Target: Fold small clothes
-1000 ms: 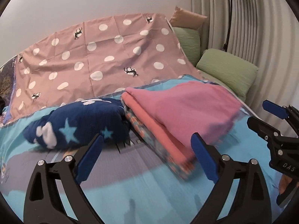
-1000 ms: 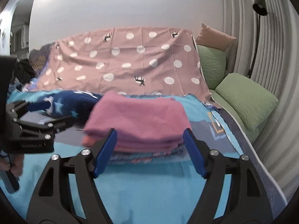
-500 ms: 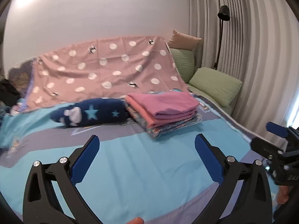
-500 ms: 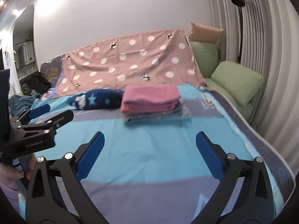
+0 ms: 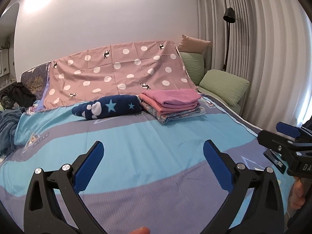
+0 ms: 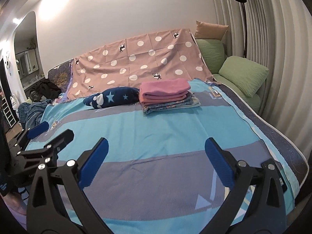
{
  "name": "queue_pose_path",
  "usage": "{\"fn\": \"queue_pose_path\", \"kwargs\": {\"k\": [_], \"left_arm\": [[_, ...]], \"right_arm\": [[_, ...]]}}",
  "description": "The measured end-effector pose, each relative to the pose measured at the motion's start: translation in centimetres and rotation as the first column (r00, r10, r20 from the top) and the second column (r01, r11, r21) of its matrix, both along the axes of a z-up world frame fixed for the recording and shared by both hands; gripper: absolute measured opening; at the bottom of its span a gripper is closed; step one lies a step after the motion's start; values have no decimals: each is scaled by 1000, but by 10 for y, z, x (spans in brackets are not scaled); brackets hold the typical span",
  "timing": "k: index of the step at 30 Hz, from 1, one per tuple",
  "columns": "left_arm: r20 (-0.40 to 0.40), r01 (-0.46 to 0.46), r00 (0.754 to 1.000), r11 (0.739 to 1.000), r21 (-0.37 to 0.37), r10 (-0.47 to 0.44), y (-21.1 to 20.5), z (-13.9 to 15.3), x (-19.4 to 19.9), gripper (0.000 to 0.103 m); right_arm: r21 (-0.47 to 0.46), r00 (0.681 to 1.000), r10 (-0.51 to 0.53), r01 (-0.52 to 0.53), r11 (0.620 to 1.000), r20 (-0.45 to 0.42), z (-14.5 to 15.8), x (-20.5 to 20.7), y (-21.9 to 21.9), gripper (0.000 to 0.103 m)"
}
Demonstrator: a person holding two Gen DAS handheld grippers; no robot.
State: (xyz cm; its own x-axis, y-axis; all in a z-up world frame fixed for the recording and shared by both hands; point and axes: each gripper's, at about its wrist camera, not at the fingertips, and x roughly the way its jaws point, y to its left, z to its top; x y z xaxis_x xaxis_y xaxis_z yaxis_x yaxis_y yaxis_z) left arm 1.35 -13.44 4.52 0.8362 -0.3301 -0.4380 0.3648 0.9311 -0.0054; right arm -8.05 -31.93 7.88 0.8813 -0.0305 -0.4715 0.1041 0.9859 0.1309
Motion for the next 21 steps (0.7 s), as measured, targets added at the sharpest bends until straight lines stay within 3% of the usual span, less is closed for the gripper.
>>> {"fn": "queue_pose_path", "kwargs": {"k": [9,21], "left_arm": [[-28,11,1000,999,-51,-12,14,-1,-25,102],[-39,52,998,997,-54,-54,13,-7,-39,102]], "right_arm": [[-19,1000,-18,18,1000,3,-2,-20,8,101],[-33,999,-39,38,999,-15,-9,-27,14,101]]}}
